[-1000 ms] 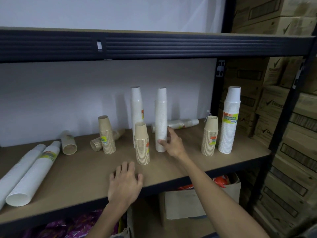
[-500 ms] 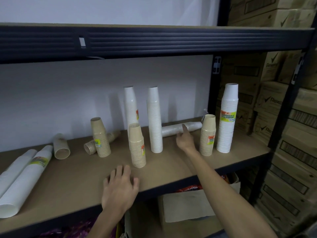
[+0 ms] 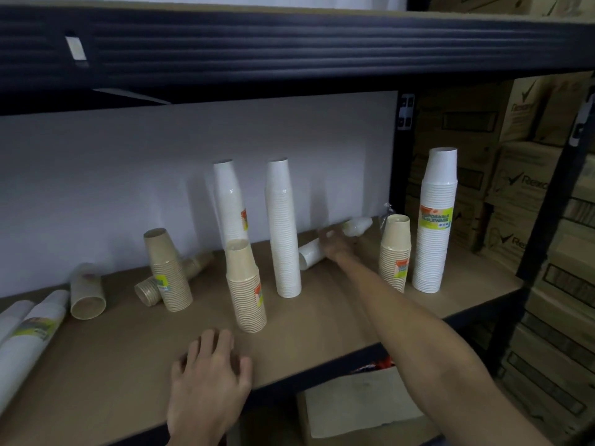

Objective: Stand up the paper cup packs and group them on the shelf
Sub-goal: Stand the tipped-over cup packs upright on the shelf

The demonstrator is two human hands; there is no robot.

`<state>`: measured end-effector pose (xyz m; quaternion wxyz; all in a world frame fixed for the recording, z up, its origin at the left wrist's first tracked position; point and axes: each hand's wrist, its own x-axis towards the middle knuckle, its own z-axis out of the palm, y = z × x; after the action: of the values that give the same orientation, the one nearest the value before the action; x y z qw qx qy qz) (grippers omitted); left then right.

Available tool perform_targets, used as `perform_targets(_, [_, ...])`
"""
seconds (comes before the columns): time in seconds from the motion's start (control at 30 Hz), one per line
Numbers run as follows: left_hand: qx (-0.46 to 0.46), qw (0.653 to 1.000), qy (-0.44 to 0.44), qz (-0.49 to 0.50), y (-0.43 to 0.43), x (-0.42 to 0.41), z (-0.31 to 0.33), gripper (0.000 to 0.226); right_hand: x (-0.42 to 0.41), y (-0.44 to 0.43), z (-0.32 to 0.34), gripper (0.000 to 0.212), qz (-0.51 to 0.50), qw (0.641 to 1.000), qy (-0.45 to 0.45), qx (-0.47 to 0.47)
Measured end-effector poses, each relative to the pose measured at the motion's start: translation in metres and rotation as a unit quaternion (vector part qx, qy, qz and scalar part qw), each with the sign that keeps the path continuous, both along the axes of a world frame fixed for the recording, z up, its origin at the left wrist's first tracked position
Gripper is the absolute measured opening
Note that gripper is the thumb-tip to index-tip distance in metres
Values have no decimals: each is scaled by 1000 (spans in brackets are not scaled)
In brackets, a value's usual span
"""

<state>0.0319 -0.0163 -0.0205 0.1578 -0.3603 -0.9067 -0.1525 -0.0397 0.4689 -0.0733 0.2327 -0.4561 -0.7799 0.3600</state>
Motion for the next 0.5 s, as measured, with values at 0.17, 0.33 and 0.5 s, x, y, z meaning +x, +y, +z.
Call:
perform_targets(0.17, [8,1000,6,4,1,-1,-2,23,77,-127,101,61,-54,991,114,-41])
perform_targets(0.33, [8,1000,8,2,0,0,-3,20,100,-157,130,91,-40,956,290,-19])
perform_targets(0.5, [-4,1000,-4,-3,-4,2,-2,19,119,-183,129,108,8,961,264,84])
